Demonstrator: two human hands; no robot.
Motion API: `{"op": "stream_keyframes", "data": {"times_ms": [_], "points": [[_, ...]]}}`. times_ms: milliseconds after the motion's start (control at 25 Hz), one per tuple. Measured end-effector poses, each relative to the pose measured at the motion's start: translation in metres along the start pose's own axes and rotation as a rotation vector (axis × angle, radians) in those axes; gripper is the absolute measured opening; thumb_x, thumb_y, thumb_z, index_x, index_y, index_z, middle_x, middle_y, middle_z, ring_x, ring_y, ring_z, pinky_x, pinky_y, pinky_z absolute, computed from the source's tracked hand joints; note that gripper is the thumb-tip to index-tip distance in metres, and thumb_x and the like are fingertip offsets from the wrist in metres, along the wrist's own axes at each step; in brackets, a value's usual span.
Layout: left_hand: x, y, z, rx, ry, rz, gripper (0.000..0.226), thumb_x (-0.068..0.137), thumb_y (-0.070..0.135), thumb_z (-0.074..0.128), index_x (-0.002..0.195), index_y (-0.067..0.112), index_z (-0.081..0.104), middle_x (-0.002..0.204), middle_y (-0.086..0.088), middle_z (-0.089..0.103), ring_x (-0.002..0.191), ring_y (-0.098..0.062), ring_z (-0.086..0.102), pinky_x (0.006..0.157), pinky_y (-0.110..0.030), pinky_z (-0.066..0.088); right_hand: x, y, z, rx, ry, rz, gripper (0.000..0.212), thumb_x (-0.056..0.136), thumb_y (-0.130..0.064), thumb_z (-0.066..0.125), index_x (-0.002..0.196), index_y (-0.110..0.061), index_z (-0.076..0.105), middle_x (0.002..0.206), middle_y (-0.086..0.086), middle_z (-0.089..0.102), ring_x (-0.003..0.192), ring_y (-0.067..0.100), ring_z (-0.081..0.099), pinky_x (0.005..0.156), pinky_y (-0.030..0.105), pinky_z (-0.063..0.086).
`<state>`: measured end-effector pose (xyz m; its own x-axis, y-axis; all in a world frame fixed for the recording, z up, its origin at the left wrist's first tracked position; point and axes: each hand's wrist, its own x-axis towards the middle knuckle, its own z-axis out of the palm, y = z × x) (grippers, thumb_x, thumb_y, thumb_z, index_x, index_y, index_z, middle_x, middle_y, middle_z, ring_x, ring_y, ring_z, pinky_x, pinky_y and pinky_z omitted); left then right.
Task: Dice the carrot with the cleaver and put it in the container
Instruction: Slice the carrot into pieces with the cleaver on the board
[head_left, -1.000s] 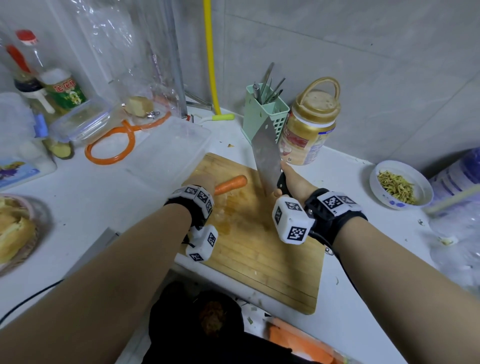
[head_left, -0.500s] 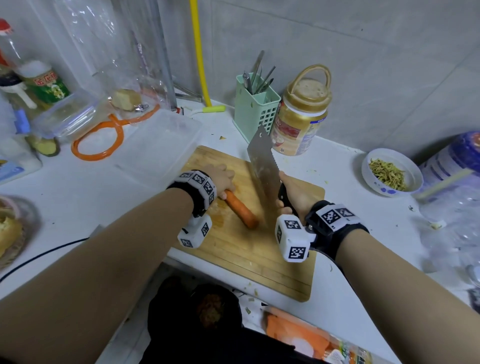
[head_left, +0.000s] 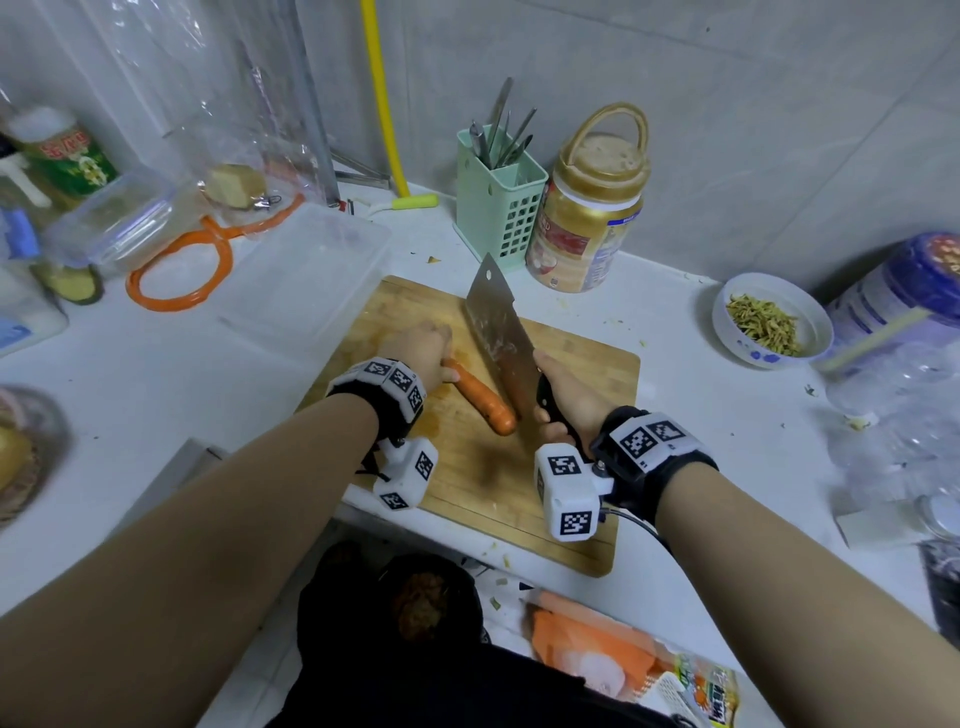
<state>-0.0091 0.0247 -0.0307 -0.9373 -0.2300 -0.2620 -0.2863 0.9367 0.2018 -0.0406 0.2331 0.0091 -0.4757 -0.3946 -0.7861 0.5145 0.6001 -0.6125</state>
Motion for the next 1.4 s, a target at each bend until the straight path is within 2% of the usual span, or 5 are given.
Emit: {"op": "stream_keyframes", "data": {"times_ms": [120,320,520,1200,1400], "points": [[-0.012,0.005,0.013,-0.217,-0.098,-0.152,0.035,0.095,0.036,0.059,0.072,0.01,0.058,0.069,-0.004,0.063,0.064,-0.018,0.061,0.062,-0.03,0.051,-0.005,0.0,0.005,-0.035,0.022,-0.002,0.073,0.088,-0.076,0.025,0.049,-0.015,0.034,0.036,-0.002,0.023,0.028,0.011,0.016,0.034,0.014,0.014],[-0.023,0.021,0.032,-0.835,-0.24,-0.387,0.035,0.09,0.035,0.067,0.084,0.001,0.066,0.076,-0.014,0.071,0.057,-0.02,0.067,0.048,-0.023,0.049,-0.008,0.002,0.006,-0.149,0.071,-0.026,0.076,0.084,-0.081,0.026,0.045,-0.016,0.037,0.041,-0.001,0.026,0.033,0.014,0.019,0.035,0.017,0.019],[-0.024,0.035,0.032,-0.927,-0.253,-0.449,0.032,0.094,0.03,0.063,0.081,0.0,0.063,0.073,-0.012,0.067,0.06,-0.02,0.066,0.049,-0.023,0.051,-0.005,0.008,0.004,-0.194,0.116,-0.044,0.071,0.075,-0.085,0.034,0.048,-0.02,0.037,0.058,0.002,0.032,0.041,0.016,0.023,0.04,0.021,0.023],[-0.023,0.029,0.026,-0.995,-0.278,-0.458,0.024,0.091,0.024,0.067,0.091,0.0,0.067,0.078,-0.01,0.07,0.062,-0.015,0.066,0.052,-0.018,0.054,-0.015,0.001,0.006,-0.303,0.1,0.006,0.073,0.08,-0.083,0.032,0.048,-0.018,0.034,0.052,0.0,0.026,0.04,0.014,0.02,0.036,0.018,0.021],[-0.02,0.033,0.023,-0.981,-0.255,-0.474,0.024,0.091,0.015,0.067,0.101,-0.007,0.066,0.091,-0.016,0.069,0.063,-0.018,0.064,0.067,-0.024,0.055,-0.02,-0.001,0.008,-0.331,0.088,0.019,0.073,0.082,-0.083,0.029,0.05,-0.017,0.034,0.044,-0.002,0.024,0.038,0.014,0.019,0.036,0.018,0.019]]}}
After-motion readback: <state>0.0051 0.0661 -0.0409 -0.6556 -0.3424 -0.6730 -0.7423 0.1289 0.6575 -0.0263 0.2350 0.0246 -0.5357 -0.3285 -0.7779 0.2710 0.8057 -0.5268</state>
